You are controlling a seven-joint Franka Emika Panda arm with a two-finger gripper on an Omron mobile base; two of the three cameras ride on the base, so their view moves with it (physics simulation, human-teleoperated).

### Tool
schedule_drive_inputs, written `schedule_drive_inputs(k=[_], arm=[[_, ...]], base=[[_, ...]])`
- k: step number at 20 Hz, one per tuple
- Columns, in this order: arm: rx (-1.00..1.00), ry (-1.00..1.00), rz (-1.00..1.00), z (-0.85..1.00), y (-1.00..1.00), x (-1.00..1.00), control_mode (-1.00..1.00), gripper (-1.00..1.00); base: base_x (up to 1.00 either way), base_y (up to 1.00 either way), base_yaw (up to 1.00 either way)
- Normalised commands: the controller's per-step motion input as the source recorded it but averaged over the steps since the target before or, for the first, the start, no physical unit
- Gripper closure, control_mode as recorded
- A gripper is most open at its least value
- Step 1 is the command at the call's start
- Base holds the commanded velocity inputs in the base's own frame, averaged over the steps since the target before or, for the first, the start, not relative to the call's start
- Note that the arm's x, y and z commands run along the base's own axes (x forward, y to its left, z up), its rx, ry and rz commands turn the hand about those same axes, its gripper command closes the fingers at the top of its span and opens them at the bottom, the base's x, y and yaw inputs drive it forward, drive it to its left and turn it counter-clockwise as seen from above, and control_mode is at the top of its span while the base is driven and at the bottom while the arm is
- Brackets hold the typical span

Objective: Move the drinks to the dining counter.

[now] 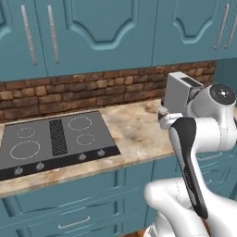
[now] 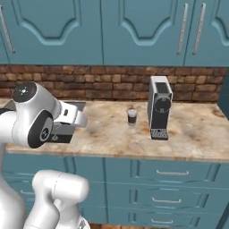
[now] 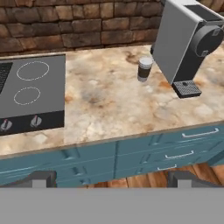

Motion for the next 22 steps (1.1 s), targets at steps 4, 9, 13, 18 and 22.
schedule_drive_inputs(k=[4, 9, 13, 18, 22], arm=[[0.00, 0.00, 0.00, 0.00, 0.00, 0.00, 1.00, -1.00], [0.00, 0.00, 0.00, 0.00, 0.00, 0.00, 1.00, -1.00], [0.00, 0.00, 0.00, 0.00, 0.00, 0.00, 1.00, -1.00], [0.00, 0.00, 0.00, 0.00, 0.00, 0.00, 1.00, -1.00], [0.00, 0.00, 0.00, 0.00, 0.00, 0.00, 1.00, -1.00]], base=[[0.48, 0.00, -0.10], [0.41, 0.00, -0.07], [0.38, 0.00, -0.06], [0.42, 0.00, -0.07], [0.41, 0.00, -0.08]])
